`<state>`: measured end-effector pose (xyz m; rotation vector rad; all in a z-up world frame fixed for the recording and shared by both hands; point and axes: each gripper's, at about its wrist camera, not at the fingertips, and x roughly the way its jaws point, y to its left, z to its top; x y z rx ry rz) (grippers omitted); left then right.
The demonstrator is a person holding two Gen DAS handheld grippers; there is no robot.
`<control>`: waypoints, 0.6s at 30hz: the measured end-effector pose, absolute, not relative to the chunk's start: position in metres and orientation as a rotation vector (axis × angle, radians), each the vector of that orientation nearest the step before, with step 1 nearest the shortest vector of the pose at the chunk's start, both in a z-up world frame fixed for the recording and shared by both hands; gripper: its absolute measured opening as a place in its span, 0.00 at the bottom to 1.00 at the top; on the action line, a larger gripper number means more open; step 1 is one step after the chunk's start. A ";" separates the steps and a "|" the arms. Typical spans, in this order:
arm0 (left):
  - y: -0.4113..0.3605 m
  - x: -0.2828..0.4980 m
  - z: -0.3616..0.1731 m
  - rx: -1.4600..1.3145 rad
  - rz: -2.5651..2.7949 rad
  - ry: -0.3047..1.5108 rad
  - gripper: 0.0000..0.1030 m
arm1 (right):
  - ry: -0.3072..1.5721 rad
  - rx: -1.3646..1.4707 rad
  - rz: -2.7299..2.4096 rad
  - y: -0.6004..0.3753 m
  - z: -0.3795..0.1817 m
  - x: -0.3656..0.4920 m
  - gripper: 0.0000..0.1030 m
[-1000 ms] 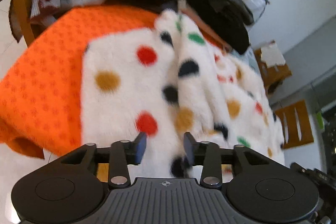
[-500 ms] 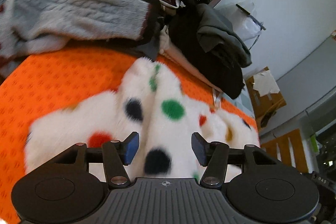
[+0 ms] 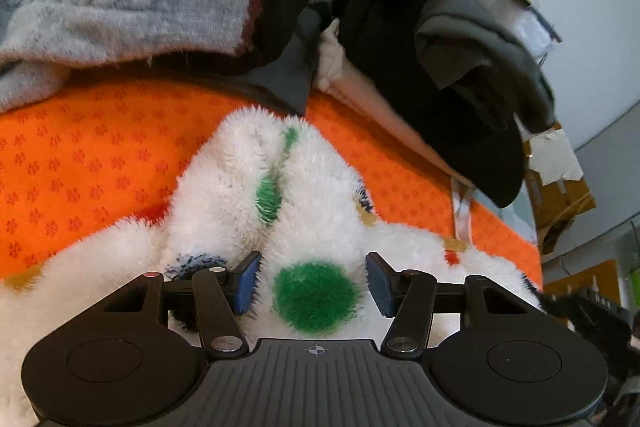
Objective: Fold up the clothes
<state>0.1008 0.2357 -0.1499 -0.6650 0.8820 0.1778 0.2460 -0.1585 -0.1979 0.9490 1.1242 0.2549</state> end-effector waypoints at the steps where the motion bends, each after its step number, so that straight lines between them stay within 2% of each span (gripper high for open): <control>1: 0.236 0.101 -0.151 -0.665 0.179 0.882 0.30 | 1.137 0.947 0.258 -0.154 -0.203 0.252 0.60; 2: 0.237 0.100 -0.151 -0.663 0.185 0.881 0.12 | 1.147 0.937 0.258 -0.149 -0.207 0.257 0.58; 3: 0.239 0.099 -0.150 -0.671 0.187 0.870 0.11 | 1.156 0.923 0.255 -0.147 -0.208 0.260 0.52; 4: 0.242 0.097 -0.148 -0.686 0.192 0.851 0.10 | 1.161 0.914 0.259 -0.146 -0.209 0.264 0.24; 5: 0.246 0.095 -0.145 -0.700 0.195 0.832 0.10 | 1.158 0.915 0.279 -0.147 -0.207 0.266 0.11; 12: 0.264 0.108 -0.134 -0.763 0.159 0.770 0.10 | 0.972 0.843 0.360 -0.173 -0.149 0.304 0.08; 15: 0.263 0.122 -0.146 -0.761 0.153 0.797 0.13 | 1.012 0.802 0.367 -0.172 -0.162 0.321 0.09; 18: 0.265 0.125 -0.155 -0.779 0.135 0.823 0.21 | 1.057 0.759 0.363 -0.169 -0.181 0.322 0.15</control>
